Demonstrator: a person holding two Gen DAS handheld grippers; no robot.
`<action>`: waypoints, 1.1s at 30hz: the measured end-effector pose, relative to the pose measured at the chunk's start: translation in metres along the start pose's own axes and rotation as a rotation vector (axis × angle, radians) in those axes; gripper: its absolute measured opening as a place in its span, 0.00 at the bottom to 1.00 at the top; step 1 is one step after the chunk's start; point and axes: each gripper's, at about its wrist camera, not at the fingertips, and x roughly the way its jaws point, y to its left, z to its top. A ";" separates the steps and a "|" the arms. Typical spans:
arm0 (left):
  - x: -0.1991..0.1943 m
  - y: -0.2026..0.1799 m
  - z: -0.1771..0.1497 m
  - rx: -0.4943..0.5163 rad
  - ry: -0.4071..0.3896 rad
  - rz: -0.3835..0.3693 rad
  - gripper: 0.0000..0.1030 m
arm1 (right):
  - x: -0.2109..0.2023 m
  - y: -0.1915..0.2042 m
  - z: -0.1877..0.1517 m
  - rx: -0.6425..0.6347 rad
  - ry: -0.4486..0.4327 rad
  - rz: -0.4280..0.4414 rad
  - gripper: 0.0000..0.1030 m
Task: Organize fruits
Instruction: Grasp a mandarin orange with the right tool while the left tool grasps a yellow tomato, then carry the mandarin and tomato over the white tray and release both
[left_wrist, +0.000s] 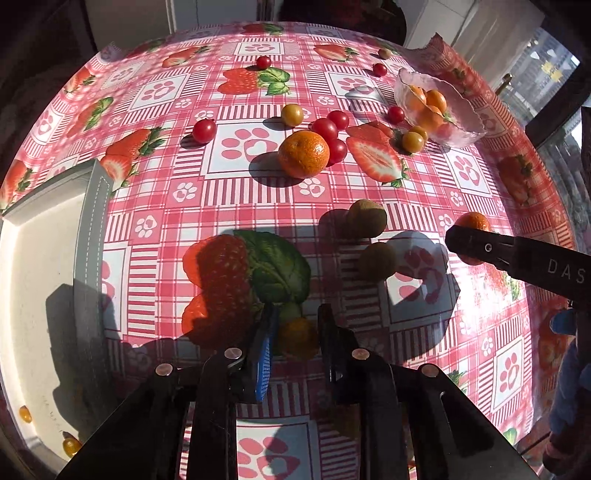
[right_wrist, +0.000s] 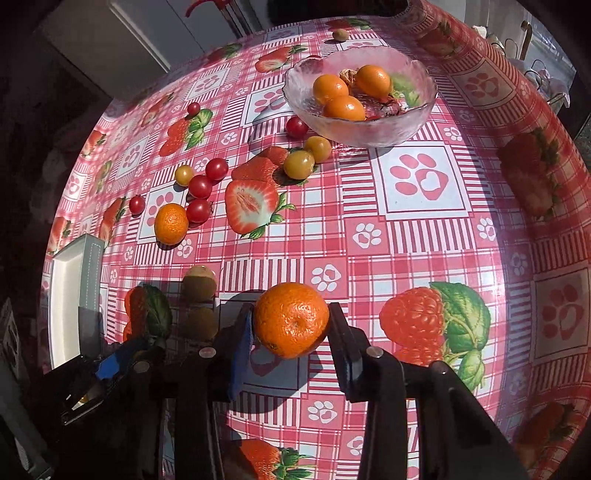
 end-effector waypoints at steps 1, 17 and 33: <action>0.001 0.002 -0.001 0.001 0.003 0.003 0.24 | -0.001 0.001 -0.003 0.001 0.002 0.002 0.42; -0.035 0.029 -0.011 -0.032 -0.044 0.004 0.24 | -0.020 0.040 -0.020 -0.030 0.012 0.051 0.42; -0.079 0.134 -0.041 -0.167 -0.093 0.112 0.24 | -0.004 0.163 -0.035 -0.233 0.066 0.146 0.42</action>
